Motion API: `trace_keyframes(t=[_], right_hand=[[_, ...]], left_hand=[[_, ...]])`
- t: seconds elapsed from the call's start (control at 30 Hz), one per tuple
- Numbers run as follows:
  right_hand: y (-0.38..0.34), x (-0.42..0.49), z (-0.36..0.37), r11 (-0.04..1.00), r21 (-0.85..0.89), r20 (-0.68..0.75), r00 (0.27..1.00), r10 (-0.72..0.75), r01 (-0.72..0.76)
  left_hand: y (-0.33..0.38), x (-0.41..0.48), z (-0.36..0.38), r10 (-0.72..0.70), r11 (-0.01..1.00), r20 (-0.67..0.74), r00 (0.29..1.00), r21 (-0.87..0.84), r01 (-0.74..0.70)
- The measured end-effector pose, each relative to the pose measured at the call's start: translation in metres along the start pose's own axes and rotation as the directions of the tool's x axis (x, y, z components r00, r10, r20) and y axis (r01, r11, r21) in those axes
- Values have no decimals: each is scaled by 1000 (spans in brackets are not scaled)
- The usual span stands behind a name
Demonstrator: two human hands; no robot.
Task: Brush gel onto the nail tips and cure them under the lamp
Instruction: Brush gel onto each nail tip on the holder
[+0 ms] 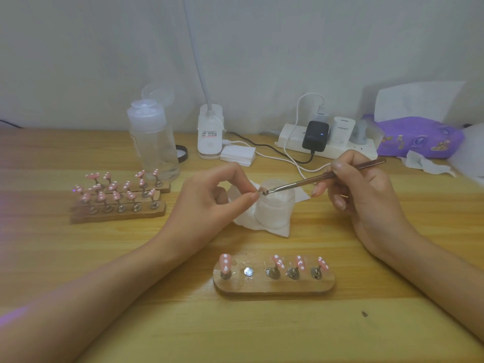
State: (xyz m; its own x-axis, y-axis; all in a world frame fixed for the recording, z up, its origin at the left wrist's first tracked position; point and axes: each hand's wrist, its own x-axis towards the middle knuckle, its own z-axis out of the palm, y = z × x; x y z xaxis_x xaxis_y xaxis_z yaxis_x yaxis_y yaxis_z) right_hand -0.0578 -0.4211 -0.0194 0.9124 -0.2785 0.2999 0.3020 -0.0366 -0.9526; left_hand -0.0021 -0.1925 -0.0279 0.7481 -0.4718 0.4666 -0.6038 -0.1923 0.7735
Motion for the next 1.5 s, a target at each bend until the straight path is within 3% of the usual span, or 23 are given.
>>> trace_keyframes(t=[0.2,0.57,1.0,1.1,1.3,1.5], right_hand=[[-2,1,-1,996,75,14,999,-44,43],[2,1,-2,999,3,13,999,-32,32],[-5,7,-22,994,98,-158,987,-30,46],[-6,8,-23,984,146,-116,990,-84,101],[-6,5,-22,961,58,81,959,-273,269],[-9,7,-28,950,59,50,950,-308,305]], left_hand=[[1,0,0,3,1000,-2,1000,-1,-3],[1,0,0,4,1000,4,1000,0,-4],[1,-1,-1,28,1000,6,1000,15,-28],[1,-1,-2,21,1000,9,1000,11,-21],[0,-1,-2,-3,1000,15,1000,-4,3],[-1,-1,-2,4,1000,23,1000,-5,-4]])
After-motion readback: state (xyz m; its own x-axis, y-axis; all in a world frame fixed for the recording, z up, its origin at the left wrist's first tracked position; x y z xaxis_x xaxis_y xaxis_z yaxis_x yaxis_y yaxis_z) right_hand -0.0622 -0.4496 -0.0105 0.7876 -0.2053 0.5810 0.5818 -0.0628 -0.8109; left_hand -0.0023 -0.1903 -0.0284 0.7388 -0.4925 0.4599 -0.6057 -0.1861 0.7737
